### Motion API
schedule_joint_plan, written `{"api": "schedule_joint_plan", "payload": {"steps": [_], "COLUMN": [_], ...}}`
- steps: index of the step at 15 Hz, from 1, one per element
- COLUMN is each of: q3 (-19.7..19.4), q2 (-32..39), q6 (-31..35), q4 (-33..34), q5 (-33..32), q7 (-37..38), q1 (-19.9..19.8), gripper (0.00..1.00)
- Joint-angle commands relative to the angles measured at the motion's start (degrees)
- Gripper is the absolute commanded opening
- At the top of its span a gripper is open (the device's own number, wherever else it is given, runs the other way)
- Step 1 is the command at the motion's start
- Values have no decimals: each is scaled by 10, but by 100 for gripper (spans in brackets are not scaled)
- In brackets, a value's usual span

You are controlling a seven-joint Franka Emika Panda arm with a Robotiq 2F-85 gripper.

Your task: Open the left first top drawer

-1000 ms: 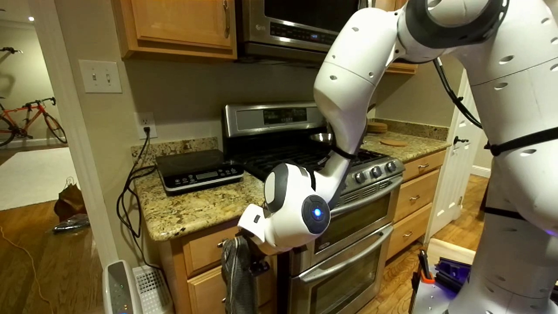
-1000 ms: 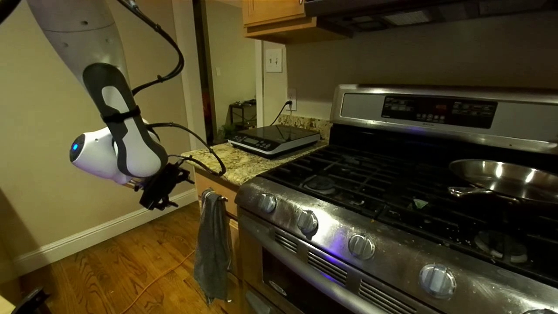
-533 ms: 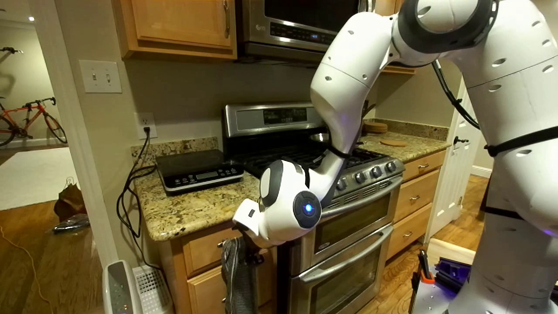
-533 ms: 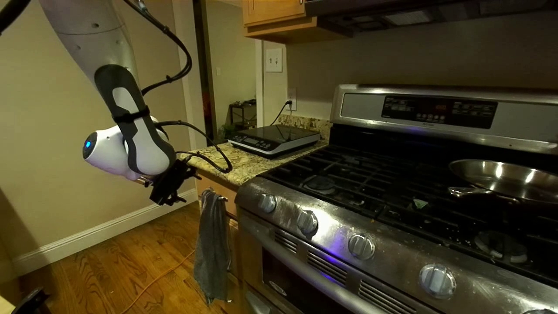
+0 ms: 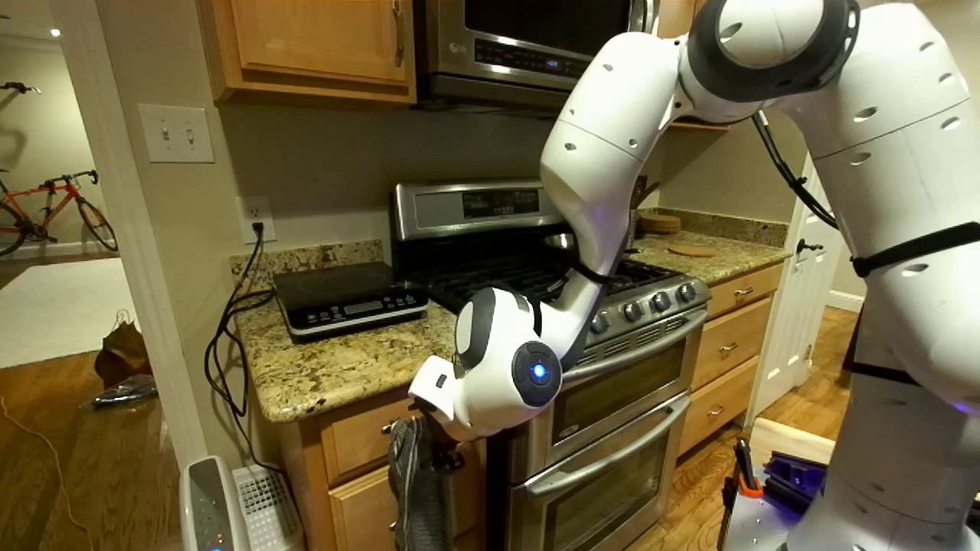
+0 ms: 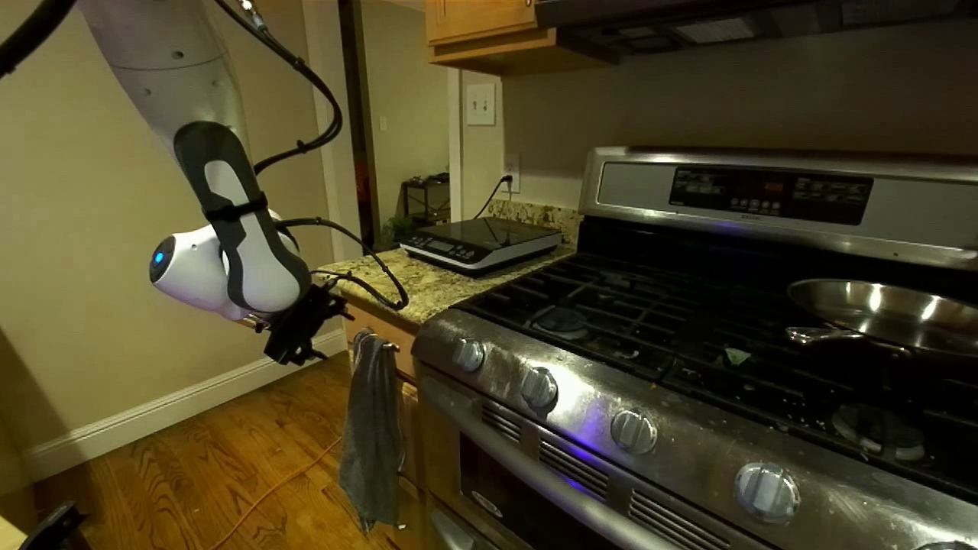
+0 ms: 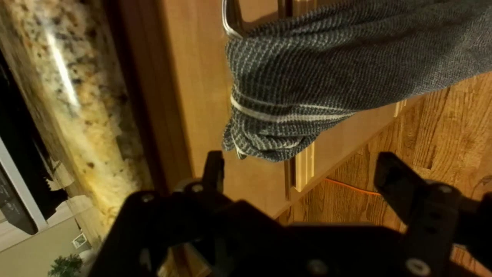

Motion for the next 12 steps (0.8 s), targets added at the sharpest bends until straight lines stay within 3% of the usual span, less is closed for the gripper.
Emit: {"api": "schedule_joint_plan", "payload": {"steps": [1, 12], "q3": [12, 18], "q2": [15, 20], "q6": [-14, -6], "q4": [9, 13], "q5": [-14, -2], "q7": [-11, -12], "q1": [-24, -27], "gripper": [100, 100]}}
